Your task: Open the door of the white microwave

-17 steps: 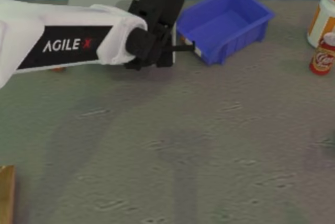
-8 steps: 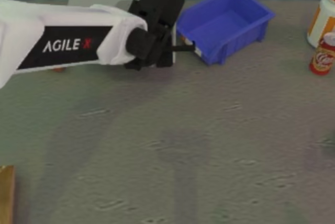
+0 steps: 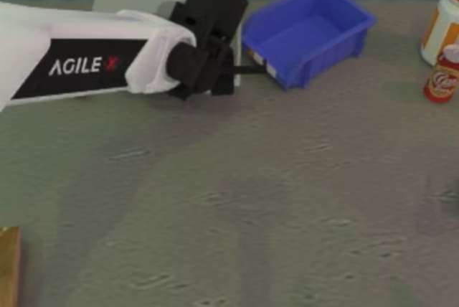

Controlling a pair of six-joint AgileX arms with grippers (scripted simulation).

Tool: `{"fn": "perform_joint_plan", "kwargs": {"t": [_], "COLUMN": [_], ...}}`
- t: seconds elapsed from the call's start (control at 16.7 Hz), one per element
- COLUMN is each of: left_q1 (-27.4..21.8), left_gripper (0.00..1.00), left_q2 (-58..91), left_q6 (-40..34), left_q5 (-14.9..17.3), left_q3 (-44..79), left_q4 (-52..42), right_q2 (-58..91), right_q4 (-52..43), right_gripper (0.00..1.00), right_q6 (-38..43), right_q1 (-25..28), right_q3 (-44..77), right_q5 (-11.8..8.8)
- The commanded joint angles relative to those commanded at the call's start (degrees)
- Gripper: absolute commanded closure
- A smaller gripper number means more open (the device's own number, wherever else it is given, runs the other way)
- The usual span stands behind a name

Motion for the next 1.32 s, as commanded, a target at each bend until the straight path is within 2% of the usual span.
{"fn": "perform_joint_plan", "kwargs": {"t": [1.32], "left_q1": [0.3], "left_gripper": [1.0], "left_q2": [-0.9], "left_q6": [1.4], "left_q5": [0.7], "left_q3": [-1.6], "left_q4": [0.9], "right_q2": [0.0], "right_q4": [0.0], "right_gripper": [0.0], "right_q6": [0.0], "right_q1": [0.0], "right_q3": [0.0], "right_q5": [0.0]}}
